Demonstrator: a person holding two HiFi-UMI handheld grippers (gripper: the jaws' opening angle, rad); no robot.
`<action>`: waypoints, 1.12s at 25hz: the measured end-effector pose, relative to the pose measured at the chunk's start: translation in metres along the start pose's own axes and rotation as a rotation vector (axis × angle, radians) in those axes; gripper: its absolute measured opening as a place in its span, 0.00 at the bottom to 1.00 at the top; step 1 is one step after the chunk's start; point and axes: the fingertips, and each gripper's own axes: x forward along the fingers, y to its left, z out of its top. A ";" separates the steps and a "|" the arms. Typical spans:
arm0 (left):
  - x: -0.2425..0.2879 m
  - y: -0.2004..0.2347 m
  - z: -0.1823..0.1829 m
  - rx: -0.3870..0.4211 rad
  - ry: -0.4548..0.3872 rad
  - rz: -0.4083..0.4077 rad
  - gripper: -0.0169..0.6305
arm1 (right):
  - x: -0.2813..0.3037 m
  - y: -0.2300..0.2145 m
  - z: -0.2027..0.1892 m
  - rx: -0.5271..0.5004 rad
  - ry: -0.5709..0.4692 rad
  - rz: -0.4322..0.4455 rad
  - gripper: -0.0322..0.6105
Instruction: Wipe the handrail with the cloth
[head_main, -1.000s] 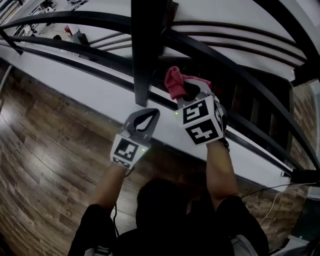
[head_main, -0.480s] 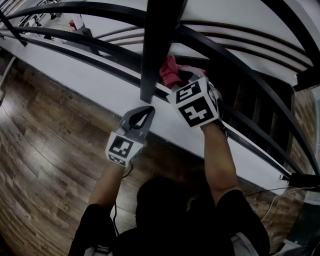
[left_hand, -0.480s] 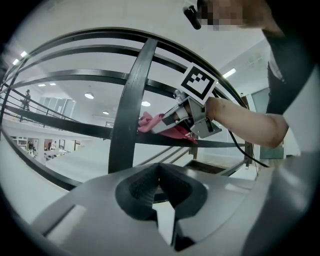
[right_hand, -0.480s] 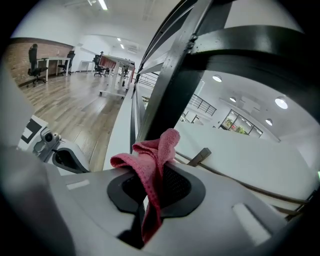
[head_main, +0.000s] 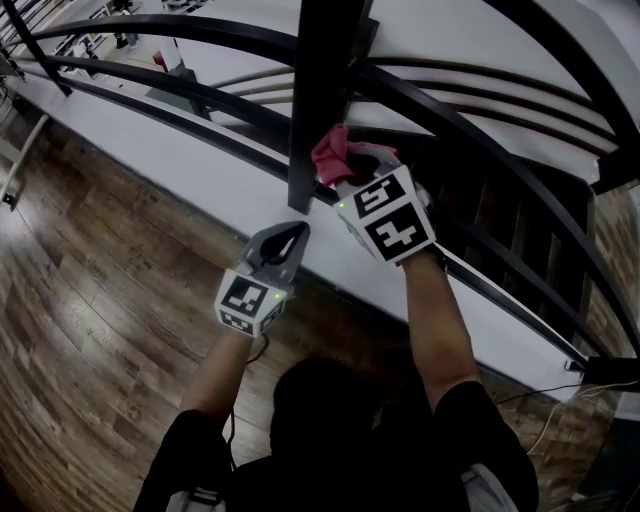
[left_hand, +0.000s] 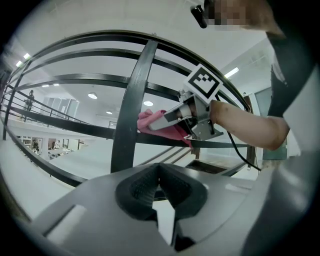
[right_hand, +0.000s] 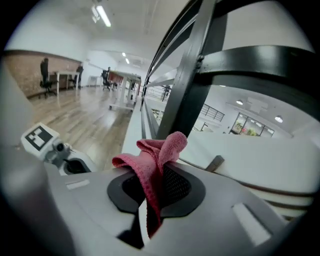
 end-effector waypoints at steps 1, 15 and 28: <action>-0.002 0.001 0.001 -0.001 -0.003 0.005 0.02 | -0.008 0.007 0.004 0.030 -0.042 0.037 0.12; 0.076 -0.133 0.040 0.090 -0.057 -0.359 0.02 | -0.214 -0.017 -0.085 -0.091 -0.177 -0.076 0.12; 0.181 -0.423 0.072 0.260 -0.061 -0.727 0.02 | -0.440 -0.091 -0.271 -0.071 -0.115 -0.231 0.12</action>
